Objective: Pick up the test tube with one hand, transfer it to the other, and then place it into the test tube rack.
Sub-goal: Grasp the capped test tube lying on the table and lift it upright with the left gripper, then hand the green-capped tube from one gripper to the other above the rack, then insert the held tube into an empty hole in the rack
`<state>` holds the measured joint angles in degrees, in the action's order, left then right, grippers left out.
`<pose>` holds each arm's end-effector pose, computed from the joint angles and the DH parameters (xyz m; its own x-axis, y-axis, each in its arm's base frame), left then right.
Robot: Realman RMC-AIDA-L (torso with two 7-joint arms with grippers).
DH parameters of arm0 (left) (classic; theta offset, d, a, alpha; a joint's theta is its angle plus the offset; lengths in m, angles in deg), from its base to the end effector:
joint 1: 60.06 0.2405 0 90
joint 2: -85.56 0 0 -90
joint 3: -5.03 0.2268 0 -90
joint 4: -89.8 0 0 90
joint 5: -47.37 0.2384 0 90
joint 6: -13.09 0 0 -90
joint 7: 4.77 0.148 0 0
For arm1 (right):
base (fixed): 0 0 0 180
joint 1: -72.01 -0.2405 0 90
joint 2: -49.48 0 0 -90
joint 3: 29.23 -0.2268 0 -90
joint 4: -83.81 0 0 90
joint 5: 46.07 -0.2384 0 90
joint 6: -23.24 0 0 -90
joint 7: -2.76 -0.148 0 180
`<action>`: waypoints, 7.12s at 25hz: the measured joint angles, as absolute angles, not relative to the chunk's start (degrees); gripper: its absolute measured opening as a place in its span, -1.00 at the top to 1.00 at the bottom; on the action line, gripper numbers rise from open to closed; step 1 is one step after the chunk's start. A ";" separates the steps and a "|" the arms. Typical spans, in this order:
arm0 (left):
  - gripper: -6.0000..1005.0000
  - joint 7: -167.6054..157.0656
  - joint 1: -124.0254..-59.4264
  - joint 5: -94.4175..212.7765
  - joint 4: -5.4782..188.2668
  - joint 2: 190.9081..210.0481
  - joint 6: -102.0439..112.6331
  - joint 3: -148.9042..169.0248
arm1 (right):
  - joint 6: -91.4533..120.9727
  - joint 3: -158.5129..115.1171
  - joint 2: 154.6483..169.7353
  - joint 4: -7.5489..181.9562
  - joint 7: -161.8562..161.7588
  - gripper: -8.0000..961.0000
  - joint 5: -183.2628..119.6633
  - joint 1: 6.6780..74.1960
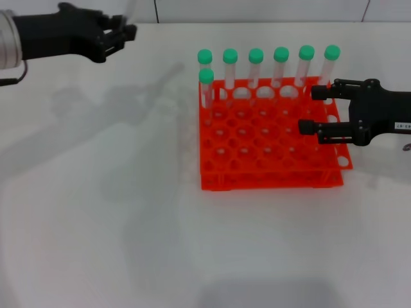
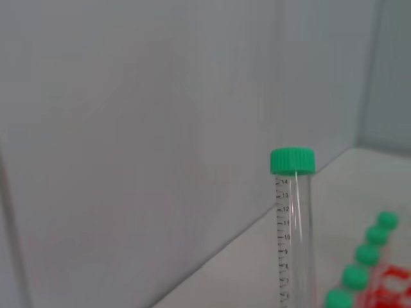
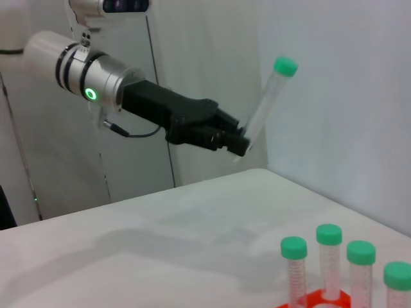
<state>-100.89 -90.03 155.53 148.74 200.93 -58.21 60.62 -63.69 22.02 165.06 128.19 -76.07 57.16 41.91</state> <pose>-0.1989 0.4133 0.0783 0.8804 0.2251 0.4174 0.4164 -0.7882 -0.4531 0.2225 0.3666 0.0388 0.8557 -0.1655 -0.4904 -0.3107 -0.9221 -0.2308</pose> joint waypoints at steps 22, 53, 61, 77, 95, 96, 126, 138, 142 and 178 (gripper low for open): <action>0.52 -84.69 -110.16 156.01 118.24 200.26 -67.40 61.45 | -63.27 24.96 165.14 128.19 -75.77 -0.44 53.54 41.41; 0.46 -81.88 -108.65 155.89 118.39 202.27 -66.06 61.37 | -64.29 22.92 165.46 106.79 -71.39 -0.41 30.17 38.57; 0.45 -81.84 -108.87 155.75 118.37 202.29 -65.95 61.19 | -67.92 24.12 165.67 96.51 -61.72 -0.40 22.64 36.07; 0.42 -81.68 -109.52 155.72 118.50 203.02 -64.75 61.28 | -68.42 24.01 165.67 88.70 -54.09 -0.38 19.58 33.98; 0.38 -81.77 -109.53 155.77 118.54 203.29 -64.68 61.37 | -67.13 23.59 165.67 88.95 -53.85 -0.17 19.12 33.93; 0.38 -81.74 -109.54 155.77 118.54 203.31 -64.68 61.37 | -67.07 23.59 165.67 88.97 -53.85 -0.07 19.11 33.92; -0.26 -99.87 -106.54 159.38 133.05 203.78 -64.49 64.73 | -65.08 23.65 165.47 90.63 -54.49 0.45 19.06 33.14; -0.71 -108.39 -95.25 159.61 148.16 204.57 -66.09 64.95 | -63.47 26.85 165.21 94.22 -57.20 0.45 19.59 33.23; -0.74 -109.68 -86.65 157.38 156.30 204.62 -66.48 64.70 | -60.47 30.65 165.15 98.55 -60.20 0.45 19.60 33.26; -0.72 -75.55 -67.17 143.38 143.37 204.76 -66.68 60.04 | -38.38 47.26 165.50 112.02 -68.12 0.45 19.15 29.02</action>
<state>-75.55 -67.17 143.38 143.37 204.76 -66.68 60.04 -38.38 47.26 165.50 112.02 -68.12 19.15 29.02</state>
